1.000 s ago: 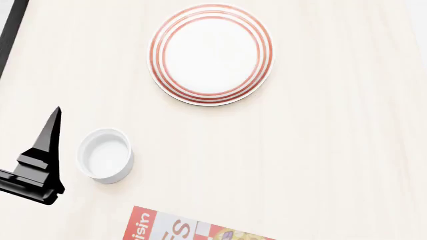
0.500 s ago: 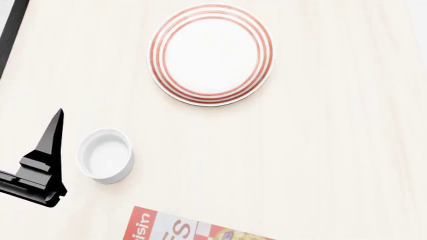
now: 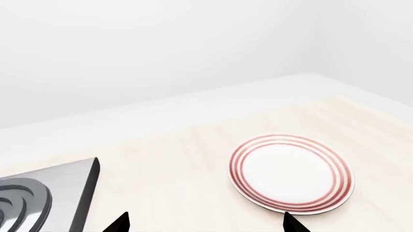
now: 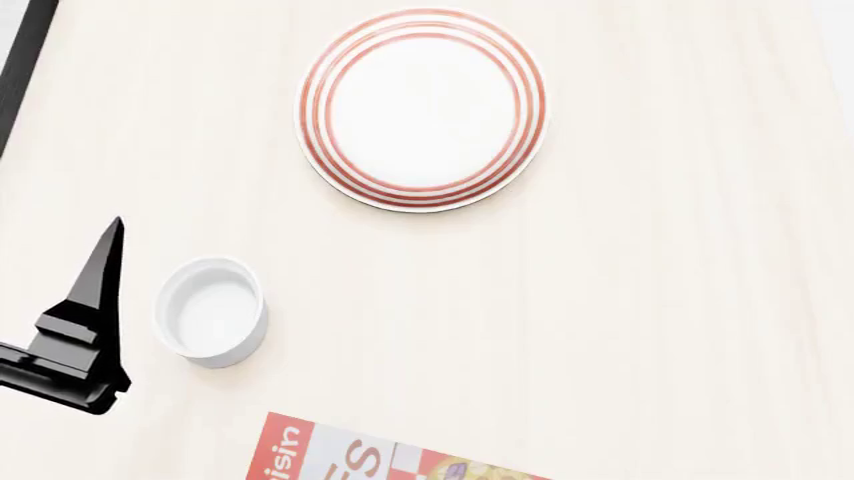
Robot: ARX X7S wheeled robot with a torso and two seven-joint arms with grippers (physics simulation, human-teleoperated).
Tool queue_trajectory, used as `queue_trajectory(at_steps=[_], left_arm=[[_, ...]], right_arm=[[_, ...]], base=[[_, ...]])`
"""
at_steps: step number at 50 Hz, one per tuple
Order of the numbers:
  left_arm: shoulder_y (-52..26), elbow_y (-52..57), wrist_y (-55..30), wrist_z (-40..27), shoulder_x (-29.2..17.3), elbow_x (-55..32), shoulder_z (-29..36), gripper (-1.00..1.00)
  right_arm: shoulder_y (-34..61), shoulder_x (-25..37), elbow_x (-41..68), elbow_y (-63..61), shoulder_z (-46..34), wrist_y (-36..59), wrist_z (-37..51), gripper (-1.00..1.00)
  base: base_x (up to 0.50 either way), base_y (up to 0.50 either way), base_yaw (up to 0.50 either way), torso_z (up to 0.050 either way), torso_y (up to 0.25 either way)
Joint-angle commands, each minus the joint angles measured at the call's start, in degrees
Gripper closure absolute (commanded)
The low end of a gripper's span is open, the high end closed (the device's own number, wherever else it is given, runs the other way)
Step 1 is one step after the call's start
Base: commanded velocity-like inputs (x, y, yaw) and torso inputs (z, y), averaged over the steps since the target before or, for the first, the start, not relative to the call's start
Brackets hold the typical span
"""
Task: Pick the akita bowl on the cookies box and place it on the plate.
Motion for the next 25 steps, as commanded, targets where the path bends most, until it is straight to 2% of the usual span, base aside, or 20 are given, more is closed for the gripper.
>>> queue_trajectory(at_steps=[1,25], left_arm=[[0.46,-0.24,0.64,0.05,-0.17,0.13,0.06,-1.0],[0.8,-0.32,1.09,-0.15,-0.5,-0.01,0.23,-1.0]], right_arm=[[-0.93,0.2,-2.62,1.86,-0.52,2.38,-2.56,-1.0],[-1.77,0.13,-6.38,3.29,-0.57,4.89,-5.98,-1.0]], base=[[0.0,0.0,0.0,0.0,0.0],[0.0,0.0,0.0,0.0,0.0]])
